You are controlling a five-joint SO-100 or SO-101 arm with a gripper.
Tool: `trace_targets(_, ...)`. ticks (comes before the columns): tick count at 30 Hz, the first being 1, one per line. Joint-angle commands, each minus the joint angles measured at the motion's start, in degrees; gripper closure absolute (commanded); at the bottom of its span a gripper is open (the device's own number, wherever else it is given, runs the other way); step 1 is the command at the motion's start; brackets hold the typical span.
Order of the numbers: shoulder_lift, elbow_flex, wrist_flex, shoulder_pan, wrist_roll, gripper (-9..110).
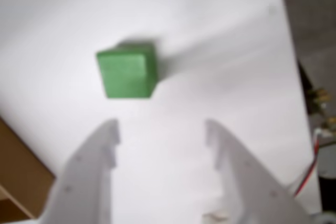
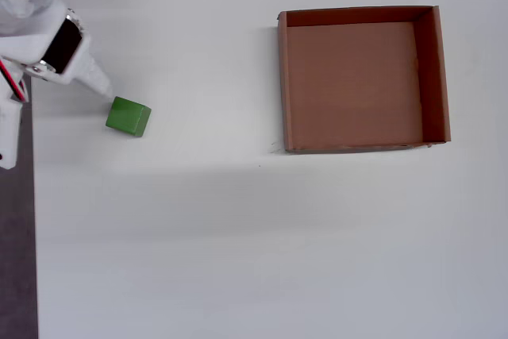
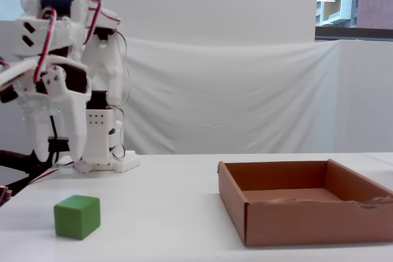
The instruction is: Grasp a green cube and put it in a box.
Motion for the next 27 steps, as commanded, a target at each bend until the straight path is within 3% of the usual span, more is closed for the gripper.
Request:
trace_targets(1,-2.29,-6.06,0.70,0.35,0.53,78)
trace_targets(27,-18.90,-17.75,0.35,-5.36,2.72,78)
